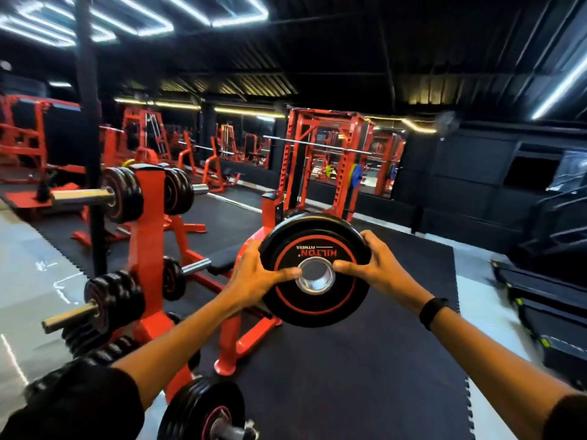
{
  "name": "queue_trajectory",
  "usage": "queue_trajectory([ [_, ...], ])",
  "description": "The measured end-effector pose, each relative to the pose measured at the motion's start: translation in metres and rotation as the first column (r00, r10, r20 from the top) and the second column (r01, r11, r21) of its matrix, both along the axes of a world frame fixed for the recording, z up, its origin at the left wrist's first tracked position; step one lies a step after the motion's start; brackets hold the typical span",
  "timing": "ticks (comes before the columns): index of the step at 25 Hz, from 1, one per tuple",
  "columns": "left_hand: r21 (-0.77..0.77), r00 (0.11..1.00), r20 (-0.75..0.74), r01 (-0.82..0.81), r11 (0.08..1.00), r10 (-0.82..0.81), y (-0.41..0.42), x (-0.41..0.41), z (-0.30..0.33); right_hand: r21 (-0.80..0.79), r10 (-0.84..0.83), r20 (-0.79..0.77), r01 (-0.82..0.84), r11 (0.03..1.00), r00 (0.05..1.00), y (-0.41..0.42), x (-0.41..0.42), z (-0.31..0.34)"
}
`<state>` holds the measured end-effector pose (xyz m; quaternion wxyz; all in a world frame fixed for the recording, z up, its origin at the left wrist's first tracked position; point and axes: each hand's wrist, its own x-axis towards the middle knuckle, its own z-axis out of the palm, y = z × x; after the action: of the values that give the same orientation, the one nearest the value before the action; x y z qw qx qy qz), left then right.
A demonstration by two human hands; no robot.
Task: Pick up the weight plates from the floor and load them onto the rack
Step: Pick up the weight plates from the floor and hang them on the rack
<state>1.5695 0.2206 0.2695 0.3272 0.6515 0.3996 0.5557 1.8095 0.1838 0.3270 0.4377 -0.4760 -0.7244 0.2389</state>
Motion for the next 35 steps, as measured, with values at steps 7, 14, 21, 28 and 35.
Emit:
queue_trajectory([
  [7, -0.085, 0.992, 0.003, -0.122, 0.989, 0.122, 0.255, 0.005, -0.063, -0.045, 0.081, -0.016, -0.082, 0.996, 0.997, 0.278, 0.014, -0.055],
  [14, -0.254, 0.967, -0.061, -0.253, 0.933, 0.246, 0.467, -0.015, -0.116, -0.169, 0.209, -0.044, -0.213, 0.962, 0.977, 0.522, 0.002, -0.097],
  [21, -0.286, 0.839, -0.069, -0.535, 0.795, 0.54, 0.587, -0.018, -0.158, -0.243, 0.517, -0.082, -0.52, 0.819, 0.852, 0.729, -0.033, -0.159],
  [28, -0.42, 0.607, -0.033, -0.729, 0.54, 0.794, 0.672, -0.019, -0.209, -0.348, 0.786, -0.037, -0.745, 0.569, 0.618, 0.9, -0.087, -0.191],
  [35, -0.467, 0.325, -0.062, -0.845, 0.26, 0.944, 0.696, -0.04, -0.245, -0.396, 0.941, 0.036, -0.86, 0.322, 0.336, 0.971, -0.184, -0.229],
])
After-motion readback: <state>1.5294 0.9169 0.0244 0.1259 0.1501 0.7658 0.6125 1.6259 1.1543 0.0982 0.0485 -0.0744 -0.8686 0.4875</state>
